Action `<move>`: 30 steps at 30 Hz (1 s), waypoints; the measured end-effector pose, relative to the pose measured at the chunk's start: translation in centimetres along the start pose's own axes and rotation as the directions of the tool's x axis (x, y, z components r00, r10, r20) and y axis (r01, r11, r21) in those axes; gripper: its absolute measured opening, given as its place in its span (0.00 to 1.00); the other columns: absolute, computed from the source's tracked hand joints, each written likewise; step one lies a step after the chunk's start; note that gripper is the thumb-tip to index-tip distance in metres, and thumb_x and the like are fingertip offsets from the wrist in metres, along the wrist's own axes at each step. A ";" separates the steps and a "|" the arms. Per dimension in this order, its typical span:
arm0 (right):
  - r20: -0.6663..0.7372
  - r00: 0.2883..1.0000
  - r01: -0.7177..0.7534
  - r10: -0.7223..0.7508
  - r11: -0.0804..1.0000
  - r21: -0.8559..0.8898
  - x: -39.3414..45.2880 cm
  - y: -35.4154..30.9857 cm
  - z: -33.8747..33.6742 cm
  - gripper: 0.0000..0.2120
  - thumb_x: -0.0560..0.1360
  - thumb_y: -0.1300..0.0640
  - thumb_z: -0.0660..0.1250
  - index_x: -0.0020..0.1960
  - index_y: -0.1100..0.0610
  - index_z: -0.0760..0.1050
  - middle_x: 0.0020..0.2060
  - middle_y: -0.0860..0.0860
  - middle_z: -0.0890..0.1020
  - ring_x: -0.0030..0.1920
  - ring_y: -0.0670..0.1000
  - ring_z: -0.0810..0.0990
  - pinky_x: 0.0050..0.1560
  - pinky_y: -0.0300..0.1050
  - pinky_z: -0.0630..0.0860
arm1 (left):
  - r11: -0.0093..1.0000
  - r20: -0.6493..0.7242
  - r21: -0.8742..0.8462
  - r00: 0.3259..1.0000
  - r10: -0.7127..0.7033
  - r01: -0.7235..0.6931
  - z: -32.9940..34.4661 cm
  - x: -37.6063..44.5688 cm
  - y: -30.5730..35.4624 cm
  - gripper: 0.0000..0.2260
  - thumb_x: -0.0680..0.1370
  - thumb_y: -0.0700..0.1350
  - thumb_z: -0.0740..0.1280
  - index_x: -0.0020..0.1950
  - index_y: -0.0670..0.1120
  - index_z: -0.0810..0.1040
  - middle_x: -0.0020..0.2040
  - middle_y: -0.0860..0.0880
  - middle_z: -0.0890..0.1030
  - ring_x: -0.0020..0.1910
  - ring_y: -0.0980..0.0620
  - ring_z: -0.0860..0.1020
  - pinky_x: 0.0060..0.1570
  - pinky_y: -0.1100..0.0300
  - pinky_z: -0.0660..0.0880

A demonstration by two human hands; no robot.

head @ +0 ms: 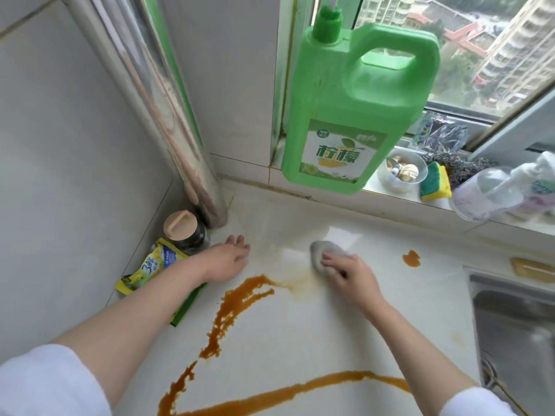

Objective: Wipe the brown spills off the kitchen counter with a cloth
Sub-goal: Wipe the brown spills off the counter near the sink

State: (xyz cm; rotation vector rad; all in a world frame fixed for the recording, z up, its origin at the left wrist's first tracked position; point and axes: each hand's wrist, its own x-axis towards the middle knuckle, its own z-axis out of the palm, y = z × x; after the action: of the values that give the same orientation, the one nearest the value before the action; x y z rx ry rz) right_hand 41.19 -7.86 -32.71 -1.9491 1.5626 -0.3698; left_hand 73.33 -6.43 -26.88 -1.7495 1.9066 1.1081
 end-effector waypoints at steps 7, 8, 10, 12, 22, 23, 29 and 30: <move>0.098 0.995 0.016 -0.017 1.000 0.010 0.4 -4.7 3.2 0.22 0.70 0.61 0.63 0.60 0.48 0.82 0.63 0.45 0.81 0.61 0.55 0.78 0.63 0.48 0.72 | 0.999 0.002 -0.021 1.000 -0.031 0.031 -0.2 0.0 0.5 0.23 0.86 0.49 0.47 0.81 0.45 0.52 0.81 0.47 0.46 0.80 0.48 0.45 0.76 0.57 0.45; 0.203 0.969 0.146 -0.139 0.989 -0.024 -1.1 -4.6 3.5 0.20 0.70 0.59 0.63 0.58 0.47 0.83 0.61 0.42 0.81 0.57 0.52 0.78 0.61 0.46 0.73 | 0.999 -0.006 -0.034 0.999 -0.034 0.034 -0.2 0.1 0.4 0.23 0.86 0.49 0.48 0.81 0.46 0.53 0.82 0.47 0.46 0.80 0.48 0.45 0.76 0.57 0.46; 0.194 0.965 0.185 -0.179 0.983 -0.013 -2.6 -2.0 1.2 0.16 0.71 0.58 0.65 0.54 0.46 0.84 0.58 0.38 0.82 0.52 0.47 0.79 0.59 0.45 0.74 | 0.999 -0.008 -0.034 0.999 -0.037 0.037 -0.3 0.1 0.7 0.23 0.86 0.49 0.48 0.81 0.45 0.53 0.81 0.46 0.46 0.80 0.47 0.45 0.76 0.56 0.47; -0.064 0.996 -0.063 0.064 0.998 0.005 -2.1 1.5 -2.0 0.15 0.73 0.63 0.67 0.55 0.49 0.84 0.58 0.40 0.81 0.57 0.50 0.79 0.60 0.41 0.72 | 0.999 -0.011 0.006 0.999 -0.043 0.043 -0.3 0.0 1.5 0.23 0.86 0.48 0.48 0.81 0.43 0.53 0.81 0.43 0.46 0.80 0.44 0.46 0.76 0.54 0.49; 0.125 0.984 0.126 -0.127 0.992 0.023 -3.8 -1.2 1.3 0.17 0.69 0.53 0.62 0.53 0.46 0.84 0.57 0.40 0.83 0.54 0.47 0.79 0.60 0.42 0.74 | 0.995 -0.036 -0.001 0.994 -0.102 0.102 -0.4 1.1 2.4 0.22 0.86 0.47 0.47 0.76 0.40 0.66 0.79 0.38 0.59 0.77 0.40 0.58 0.74 0.53 0.56; 0.027 0.998 0.057 -0.057 0.998 0.013 -3.2 0.4 0.3 0.17 0.69 0.56 0.62 0.53 0.46 0.84 0.56 0.41 0.83 0.56 0.49 0.80 0.60 0.44 0.74 | 0.997 -0.037 -0.007 0.996 -0.081 0.081 -0.4 0.7 2.0 0.22 0.86 0.47 0.47 0.78 0.42 0.63 0.80 0.40 0.55 0.79 0.42 0.54 0.75 0.54 0.53; -0.160 0.905 -0.373 0.394 0.916 0.150 3.1 -3.7 1.5 0.25 0.71 0.62 0.59 0.66 0.48 0.77 0.69 0.48 0.75 0.68 0.57 0.70 0.68 0.46 0.62 | 0.997 -0.008 -0.082 1.000 -0.012 0.012 -0.4 0.1 0.8 0.23 0.86 0.51 0.48 0.81 0.47 0.55 0.81 0.48 0.47 0.80 0.49 0.45 0.76 0.56 0.45; -0.043 0.981 -0.183 0.188 0.979 0.090 3.2 -6.1 3.4 0.25 0.70 0.60 0.58 0.65 0.48 0.78 0.67 0.48 0.77 0.66 0.56 0.72 0.66 0.43 0.63 | 0.997 -0.005 -0.078 1.000 -0.012 0.011 -0.5 0.2 0.6 0.23 0.86 0.51 0.48 0.81 0.47 0.55 0.81 0.47 0.47 0.80 0.48 0.45 0.76 0.57 0.45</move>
State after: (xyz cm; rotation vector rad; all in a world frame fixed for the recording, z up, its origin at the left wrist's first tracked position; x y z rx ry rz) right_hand 48.71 -9.17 -32.07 -1.7245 1.7167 -0.4043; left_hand 72.86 -6.91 -26.51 -1.8038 1.8779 1.1896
